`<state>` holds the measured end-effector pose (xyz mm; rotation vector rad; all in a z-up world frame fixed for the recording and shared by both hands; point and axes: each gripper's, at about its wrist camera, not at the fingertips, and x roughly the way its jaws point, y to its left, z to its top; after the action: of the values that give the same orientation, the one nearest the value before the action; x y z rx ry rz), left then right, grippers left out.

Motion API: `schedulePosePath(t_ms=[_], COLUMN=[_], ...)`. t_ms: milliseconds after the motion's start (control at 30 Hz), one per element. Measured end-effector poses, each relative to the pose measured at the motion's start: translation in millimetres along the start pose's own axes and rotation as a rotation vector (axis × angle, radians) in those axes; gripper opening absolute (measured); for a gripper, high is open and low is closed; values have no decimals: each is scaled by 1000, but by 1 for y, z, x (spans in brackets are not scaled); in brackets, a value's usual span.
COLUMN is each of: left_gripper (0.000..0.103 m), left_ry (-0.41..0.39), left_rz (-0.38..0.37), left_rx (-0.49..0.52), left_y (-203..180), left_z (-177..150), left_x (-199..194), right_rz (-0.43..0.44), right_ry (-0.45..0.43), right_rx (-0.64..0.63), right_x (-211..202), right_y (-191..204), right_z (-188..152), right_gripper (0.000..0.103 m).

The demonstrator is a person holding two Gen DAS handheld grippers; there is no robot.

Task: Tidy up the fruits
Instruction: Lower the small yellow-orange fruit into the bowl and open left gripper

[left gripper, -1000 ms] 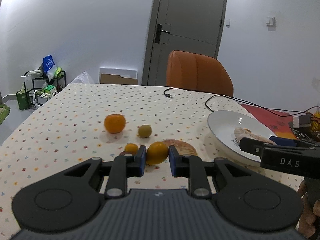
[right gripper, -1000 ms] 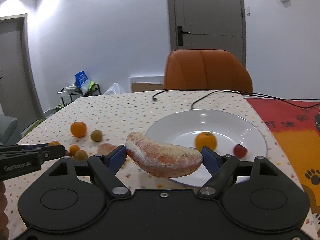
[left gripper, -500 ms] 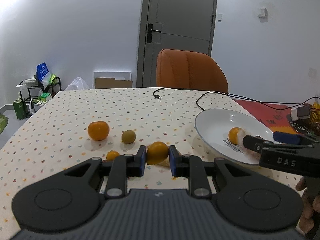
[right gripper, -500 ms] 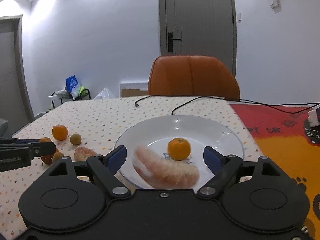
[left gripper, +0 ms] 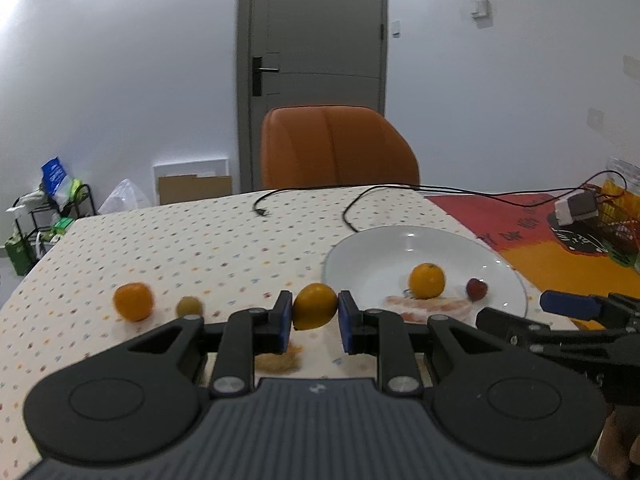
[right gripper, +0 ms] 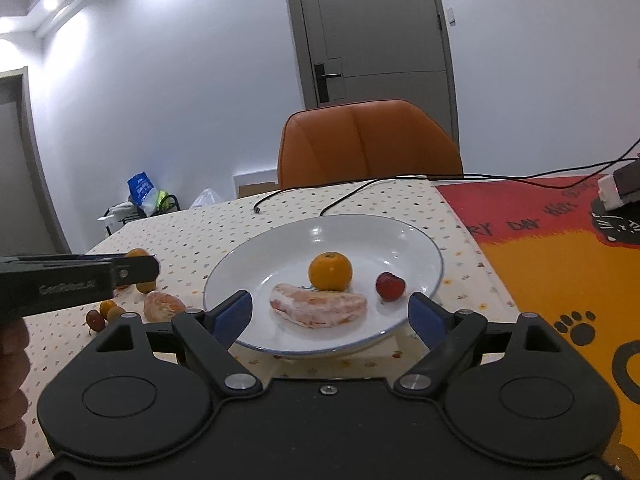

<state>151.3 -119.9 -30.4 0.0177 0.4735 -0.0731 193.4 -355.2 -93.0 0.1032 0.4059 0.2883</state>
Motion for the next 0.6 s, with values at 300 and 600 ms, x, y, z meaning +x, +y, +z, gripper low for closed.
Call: schedulePosePath(t_ms=[300, 600], left_gripper=[23, 42], left_ry=[4, 12], left_rz=[-27, -29], left_rx=[43, 52], left_y=[-27, -38], left_z=[10, 18], left_x=[17, 21], right_rz=[8, -2], right_ry=[-8, -16], right_rx=[56, 95], right_x=[-4, -8], right_y=[-16, -26], right_z=[-2, -4], right_gripper=[85, 85])
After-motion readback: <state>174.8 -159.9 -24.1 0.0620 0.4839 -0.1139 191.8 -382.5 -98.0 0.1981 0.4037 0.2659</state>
